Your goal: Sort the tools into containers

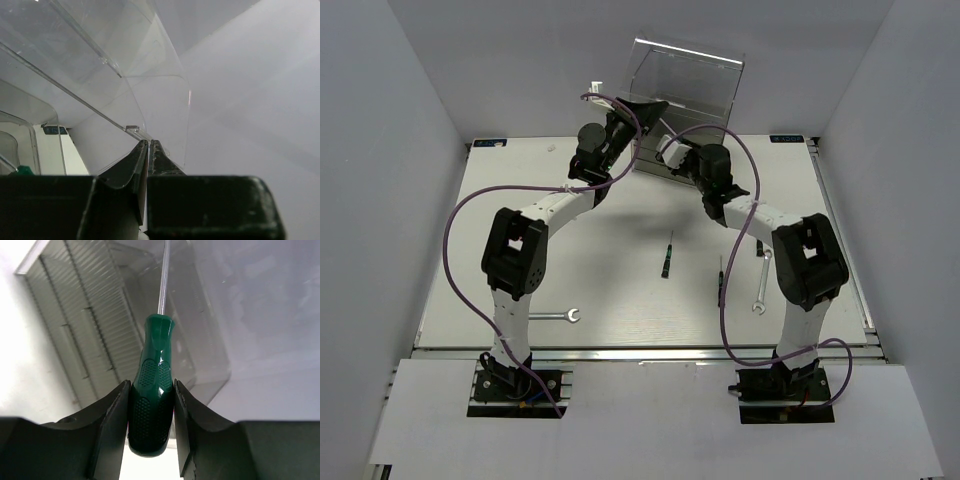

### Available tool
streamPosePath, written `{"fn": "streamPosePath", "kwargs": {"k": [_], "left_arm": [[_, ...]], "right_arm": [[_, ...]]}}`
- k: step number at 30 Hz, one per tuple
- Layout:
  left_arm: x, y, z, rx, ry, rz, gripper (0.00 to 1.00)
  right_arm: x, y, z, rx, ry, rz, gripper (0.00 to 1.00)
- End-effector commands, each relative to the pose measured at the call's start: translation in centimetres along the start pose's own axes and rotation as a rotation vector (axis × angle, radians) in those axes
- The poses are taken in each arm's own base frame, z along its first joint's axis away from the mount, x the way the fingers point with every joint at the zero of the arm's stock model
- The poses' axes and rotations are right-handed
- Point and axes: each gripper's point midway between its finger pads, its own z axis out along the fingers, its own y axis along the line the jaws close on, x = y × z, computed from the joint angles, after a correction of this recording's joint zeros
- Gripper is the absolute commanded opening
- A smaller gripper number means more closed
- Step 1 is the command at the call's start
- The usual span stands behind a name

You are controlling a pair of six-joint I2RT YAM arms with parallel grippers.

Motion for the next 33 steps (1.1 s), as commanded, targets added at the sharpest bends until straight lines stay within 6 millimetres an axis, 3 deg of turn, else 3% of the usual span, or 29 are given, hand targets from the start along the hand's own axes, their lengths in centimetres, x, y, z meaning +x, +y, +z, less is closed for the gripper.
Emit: {"fn": "streamPosePath", "kwargs": {"k": [1,8,24,33], "left_arm": [[-2.4,-1.2,0.6,0.024,-0.062,0.02,0.0],[-2.5,-1.3,0.6,0.027,-0.063,0.02,0.0],[-2.4,-1.3,0.6,0.03,-0.061,0.021,0.0],[-2.6,-1.6,0.7,0.034,-0.063,0.021,0.0]], "right_arm": [[-3.3,-5.6,0.6,0.167,-0.098,-0.091,0.0],[-2.2,-6.7,2.3,0.179,-0.027,-0.143,0.0],[-1.0,-6.1,4.2,0.165,0.012,-0.396,0.0],[0.2,-5.8,5.5,0.09,0.071,-0.421,0.0]]}}
